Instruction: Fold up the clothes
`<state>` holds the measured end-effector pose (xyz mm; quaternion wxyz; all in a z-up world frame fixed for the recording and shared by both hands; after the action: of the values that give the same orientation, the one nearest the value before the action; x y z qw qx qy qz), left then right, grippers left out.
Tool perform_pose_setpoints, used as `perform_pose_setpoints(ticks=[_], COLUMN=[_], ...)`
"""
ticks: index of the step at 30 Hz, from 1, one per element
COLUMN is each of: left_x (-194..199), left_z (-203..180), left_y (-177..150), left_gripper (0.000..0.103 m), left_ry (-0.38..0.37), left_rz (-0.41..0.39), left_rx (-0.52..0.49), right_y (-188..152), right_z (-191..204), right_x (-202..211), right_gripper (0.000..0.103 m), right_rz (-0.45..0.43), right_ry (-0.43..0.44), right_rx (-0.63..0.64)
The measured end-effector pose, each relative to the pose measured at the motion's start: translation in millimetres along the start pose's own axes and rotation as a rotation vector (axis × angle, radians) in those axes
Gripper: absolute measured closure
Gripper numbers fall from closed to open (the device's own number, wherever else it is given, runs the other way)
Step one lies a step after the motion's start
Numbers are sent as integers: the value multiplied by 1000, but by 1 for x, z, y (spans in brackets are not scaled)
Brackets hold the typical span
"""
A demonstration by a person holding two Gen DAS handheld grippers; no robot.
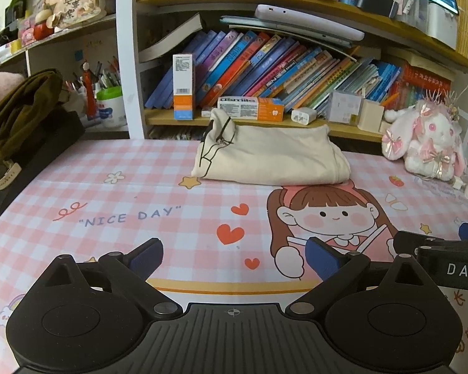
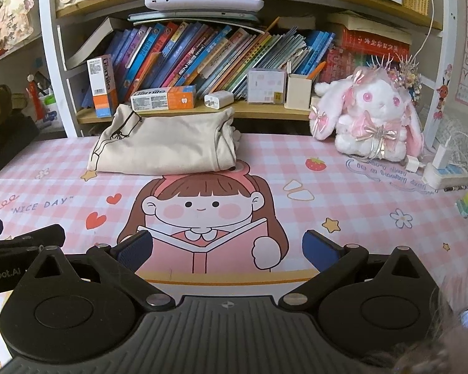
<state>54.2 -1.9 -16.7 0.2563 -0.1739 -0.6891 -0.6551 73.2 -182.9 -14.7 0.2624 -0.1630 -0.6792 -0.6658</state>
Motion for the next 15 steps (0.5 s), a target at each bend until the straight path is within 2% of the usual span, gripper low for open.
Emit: perform_pose_setpoints(ticks=[15], left_x=[-1], left_z=[0], left_y=[1], left_gripper=[4], left_ry=[5], left_rz=[-2], left_rx=[-10], right_y=[0], right_z=[1], right_x=[-3], right_gripper=[0], right_rz=[18], right_ry=[3], right_rx=[-7])
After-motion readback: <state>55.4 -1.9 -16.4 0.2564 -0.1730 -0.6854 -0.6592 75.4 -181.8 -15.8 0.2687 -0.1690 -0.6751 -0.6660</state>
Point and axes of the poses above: each gripper's, at about its wrist camera, not at the fingertips, and x roughly against the way its jaws point, z to its left, y to its top, the point moved 5 cm from there along -x, roughly the way its jaws point, and after that the axes turned 1 degree about -z, right-handed, at the moved point
